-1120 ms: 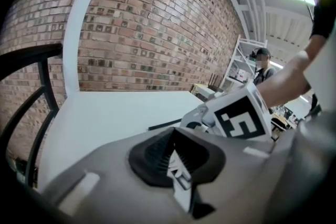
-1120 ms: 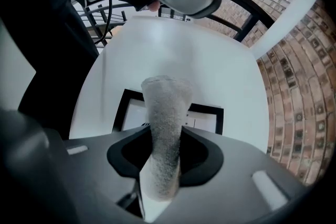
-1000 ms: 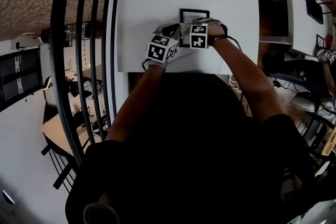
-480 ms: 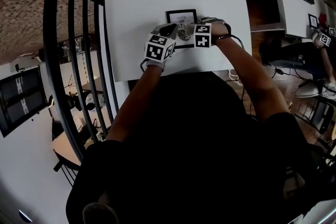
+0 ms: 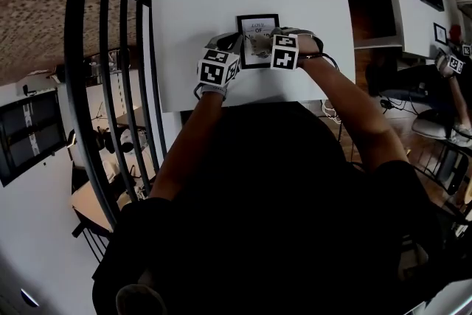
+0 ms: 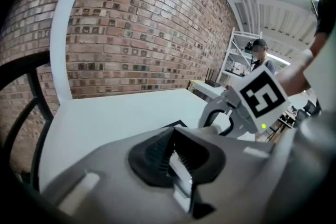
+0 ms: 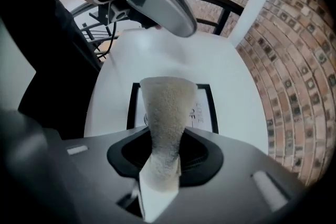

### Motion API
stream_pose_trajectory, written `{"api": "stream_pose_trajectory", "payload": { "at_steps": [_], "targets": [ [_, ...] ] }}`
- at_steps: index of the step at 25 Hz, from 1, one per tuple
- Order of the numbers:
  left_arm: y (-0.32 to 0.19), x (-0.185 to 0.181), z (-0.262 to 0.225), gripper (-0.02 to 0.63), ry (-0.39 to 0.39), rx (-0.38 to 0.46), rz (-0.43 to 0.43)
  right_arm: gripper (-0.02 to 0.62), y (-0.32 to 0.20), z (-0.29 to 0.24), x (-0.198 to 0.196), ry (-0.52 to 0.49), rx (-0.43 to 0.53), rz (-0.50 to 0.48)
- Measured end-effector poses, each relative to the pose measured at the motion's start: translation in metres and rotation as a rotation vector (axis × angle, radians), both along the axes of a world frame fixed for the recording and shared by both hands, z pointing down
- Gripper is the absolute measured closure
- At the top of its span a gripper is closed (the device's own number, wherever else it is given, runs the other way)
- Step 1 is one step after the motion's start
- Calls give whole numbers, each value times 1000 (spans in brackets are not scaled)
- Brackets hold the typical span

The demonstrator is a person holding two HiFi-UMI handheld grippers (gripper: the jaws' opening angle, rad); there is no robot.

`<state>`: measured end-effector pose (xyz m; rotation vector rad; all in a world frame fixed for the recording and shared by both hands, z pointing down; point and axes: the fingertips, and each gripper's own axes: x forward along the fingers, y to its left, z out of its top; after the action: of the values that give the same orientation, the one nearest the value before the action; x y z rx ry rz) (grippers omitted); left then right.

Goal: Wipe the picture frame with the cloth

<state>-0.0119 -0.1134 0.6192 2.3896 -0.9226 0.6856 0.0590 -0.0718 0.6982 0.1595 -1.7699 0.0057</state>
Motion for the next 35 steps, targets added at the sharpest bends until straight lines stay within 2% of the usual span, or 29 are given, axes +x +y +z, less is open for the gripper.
{"api": "stream_pose_trajectory", "payload": {
  "at_steps": [5, 9, 13, 27, 35],
  "targets": [
    [-5, -23, -2, 606, -4, -2, -63, 466, 17, -3, -59, -23, -9, -118],
    [-1, -28, -3, 606, -1, -8, -82, 466, 33, 16, -73, 31, -29, -175],
    [8, -30, 1, 606, -5, -18, -74, 466, 44, 35, -59, 96, -53, -178],
    [14, -1, 11, 606, -11, -26, 12, 466, 45, 34, 6, 113, -50, -53],
    [15, 7, 12, 606, -7, -44, 25, 466, 57, 32, 47, 135, -53, -7]
  ]
}}
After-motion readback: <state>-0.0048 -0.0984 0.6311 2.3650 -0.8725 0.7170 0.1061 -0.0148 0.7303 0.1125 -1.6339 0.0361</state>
